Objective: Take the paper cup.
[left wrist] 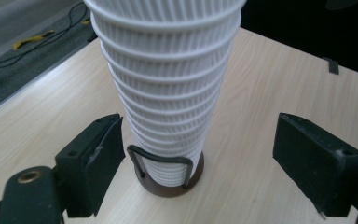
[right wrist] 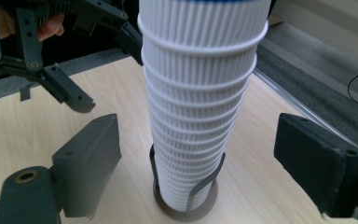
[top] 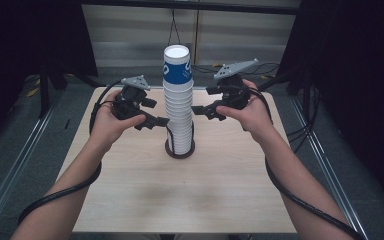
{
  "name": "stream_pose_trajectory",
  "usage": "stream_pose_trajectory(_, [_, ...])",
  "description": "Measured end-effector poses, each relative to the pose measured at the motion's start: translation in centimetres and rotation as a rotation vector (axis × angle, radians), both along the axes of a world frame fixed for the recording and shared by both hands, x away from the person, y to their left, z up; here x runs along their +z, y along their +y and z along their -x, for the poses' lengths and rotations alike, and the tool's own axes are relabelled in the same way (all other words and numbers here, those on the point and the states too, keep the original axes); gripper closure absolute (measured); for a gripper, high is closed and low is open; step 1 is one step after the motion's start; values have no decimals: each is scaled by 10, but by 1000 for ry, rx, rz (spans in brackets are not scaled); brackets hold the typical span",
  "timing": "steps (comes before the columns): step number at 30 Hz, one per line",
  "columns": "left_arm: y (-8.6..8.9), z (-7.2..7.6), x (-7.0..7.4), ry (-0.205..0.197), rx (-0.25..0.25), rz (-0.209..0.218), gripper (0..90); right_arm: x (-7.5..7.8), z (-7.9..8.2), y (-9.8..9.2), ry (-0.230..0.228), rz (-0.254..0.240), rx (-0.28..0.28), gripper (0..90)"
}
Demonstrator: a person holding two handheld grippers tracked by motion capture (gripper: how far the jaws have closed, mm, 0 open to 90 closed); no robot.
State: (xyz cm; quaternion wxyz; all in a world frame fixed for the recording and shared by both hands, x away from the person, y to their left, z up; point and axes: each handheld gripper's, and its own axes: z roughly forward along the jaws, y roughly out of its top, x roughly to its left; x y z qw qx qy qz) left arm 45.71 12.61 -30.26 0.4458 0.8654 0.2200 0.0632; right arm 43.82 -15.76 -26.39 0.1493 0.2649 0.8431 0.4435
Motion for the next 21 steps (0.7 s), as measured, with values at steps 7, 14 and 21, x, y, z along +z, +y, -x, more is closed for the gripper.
stream_pose_trajectory(7, [-2,-4,6,-7,11,28,157,9,-7,8,-28,-13,-14,136])
stream_pose_trajectory(14, [-3,-6,7,-14,7,30,158,14,-15,20,-41,-45,-18,133])
stream_pose_trajectory(21, [-4,-8,8,-12,6,34,158,16,-24,32,-44,-89,-20,128])
